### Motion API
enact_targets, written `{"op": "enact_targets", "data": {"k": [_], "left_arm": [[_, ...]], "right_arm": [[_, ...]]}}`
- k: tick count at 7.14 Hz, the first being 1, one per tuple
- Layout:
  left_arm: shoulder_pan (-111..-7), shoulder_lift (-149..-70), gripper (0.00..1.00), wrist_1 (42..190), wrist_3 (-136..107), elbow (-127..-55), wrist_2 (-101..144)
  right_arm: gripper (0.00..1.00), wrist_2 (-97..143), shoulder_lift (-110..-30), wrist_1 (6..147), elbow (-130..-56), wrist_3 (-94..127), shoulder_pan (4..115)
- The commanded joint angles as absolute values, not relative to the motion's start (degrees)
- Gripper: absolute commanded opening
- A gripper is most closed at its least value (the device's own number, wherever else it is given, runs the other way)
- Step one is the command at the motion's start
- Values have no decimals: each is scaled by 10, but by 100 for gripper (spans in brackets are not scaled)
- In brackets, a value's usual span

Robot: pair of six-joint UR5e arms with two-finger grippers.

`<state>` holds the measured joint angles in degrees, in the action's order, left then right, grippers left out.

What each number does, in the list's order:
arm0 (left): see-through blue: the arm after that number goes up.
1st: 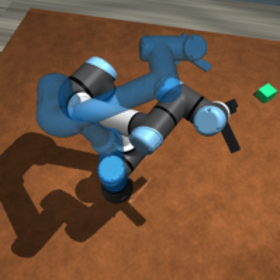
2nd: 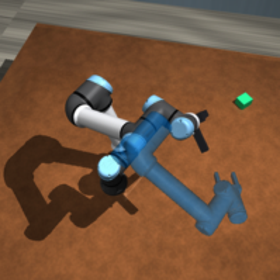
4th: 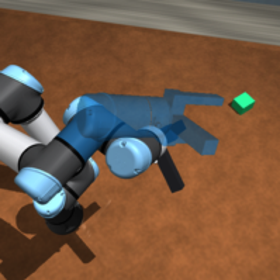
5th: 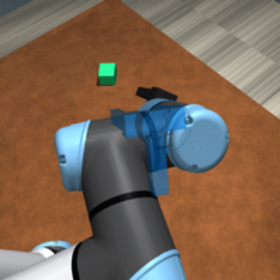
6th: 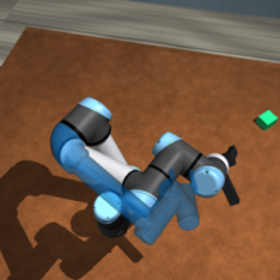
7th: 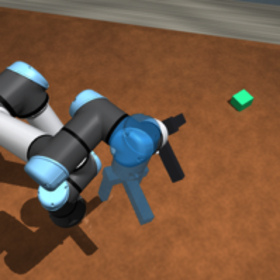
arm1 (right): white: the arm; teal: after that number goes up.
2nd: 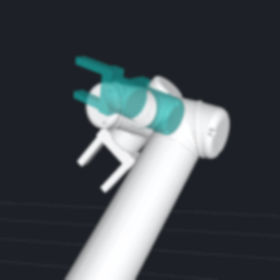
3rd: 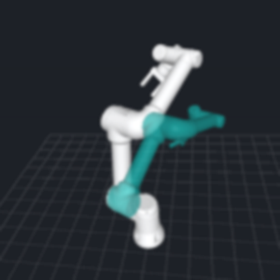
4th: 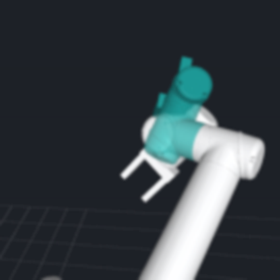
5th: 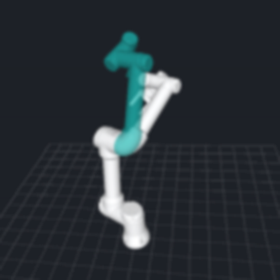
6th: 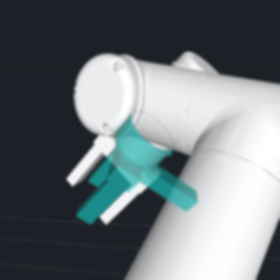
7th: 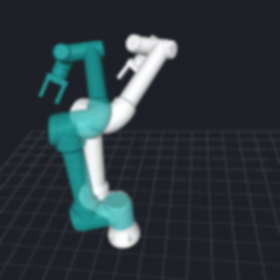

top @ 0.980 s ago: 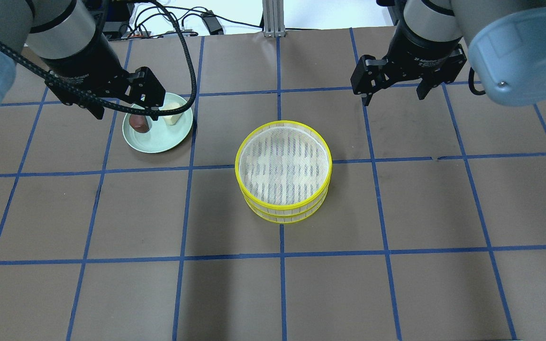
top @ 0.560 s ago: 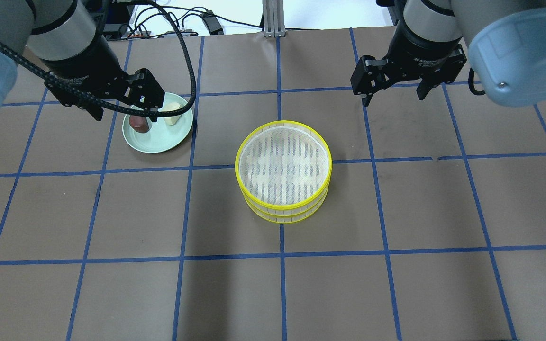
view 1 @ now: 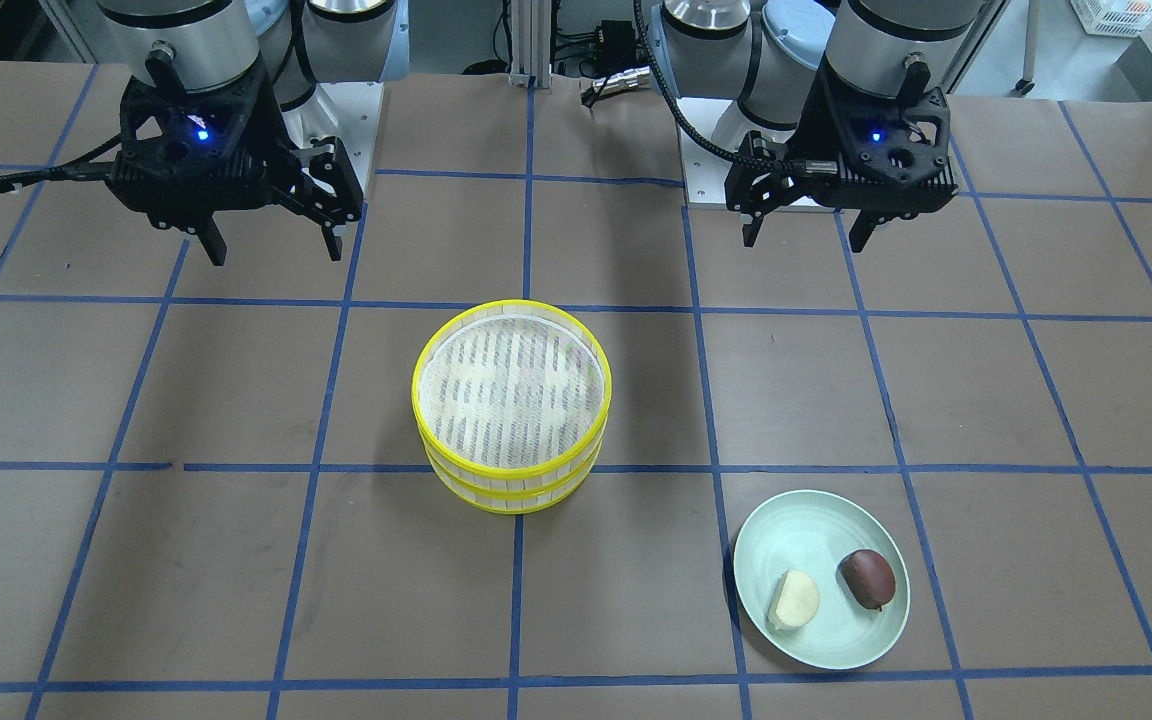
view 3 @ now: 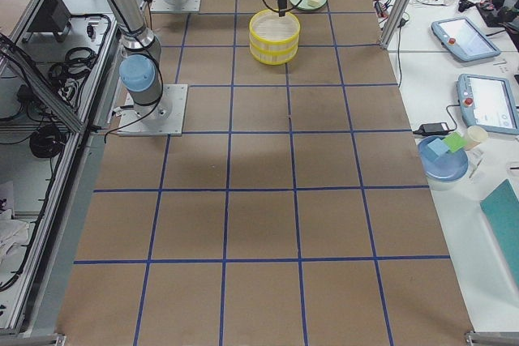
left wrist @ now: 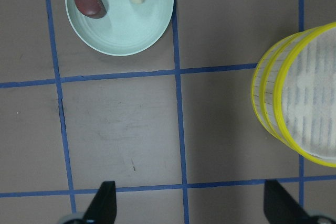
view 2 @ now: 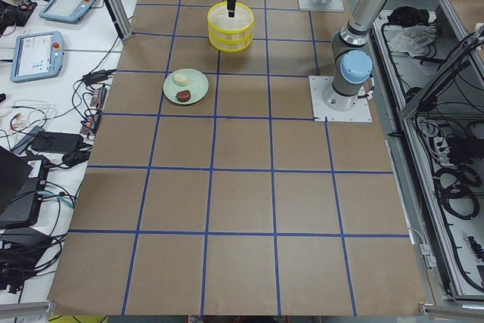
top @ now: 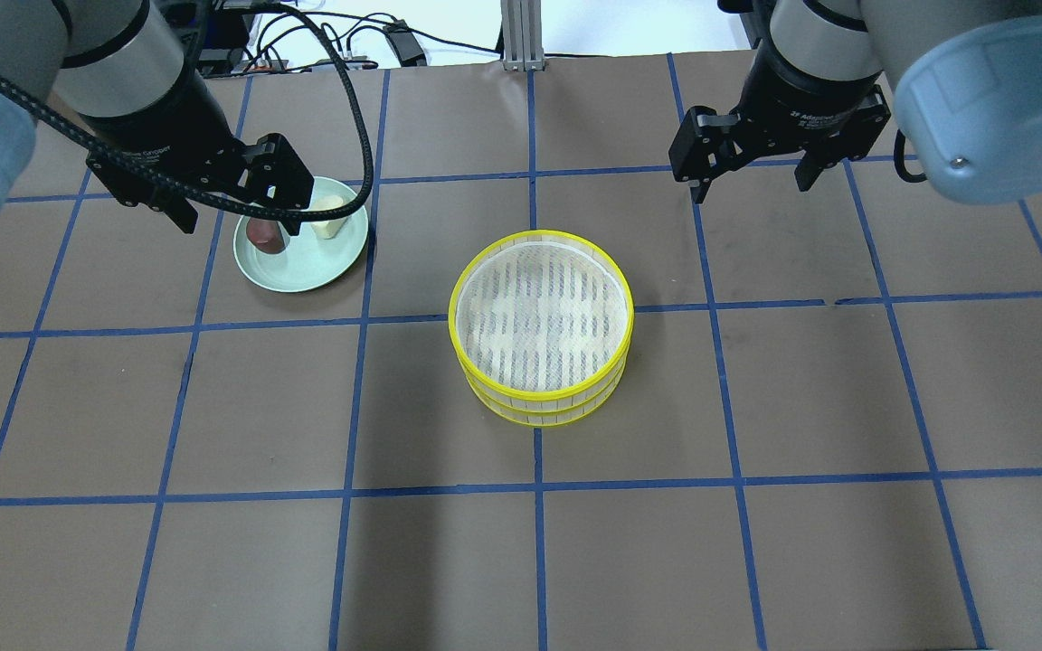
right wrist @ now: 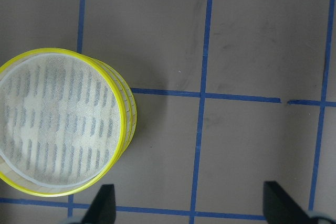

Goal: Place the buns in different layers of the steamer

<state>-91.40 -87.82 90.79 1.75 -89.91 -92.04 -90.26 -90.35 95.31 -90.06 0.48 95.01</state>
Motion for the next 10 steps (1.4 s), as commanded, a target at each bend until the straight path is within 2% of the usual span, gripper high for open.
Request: {"op": "enact_targets", "data": {"k": [1,4,6,10], "left_arm": [[-916,-879,100,911,17,-903,-916],[-898,-880,100,920,17,-913,-925],[-882,-888,100,909,14,-945,-922],[-875,-1012,100,679,42,-954,-922]], "right_arm": [[100,-904,-904,953,-901,5,950],[100,-904,-904,953,-901,5,951],[100,-904,-904,953,-901,4,950],[100,-904,-904,953,-901,5,951]]}}
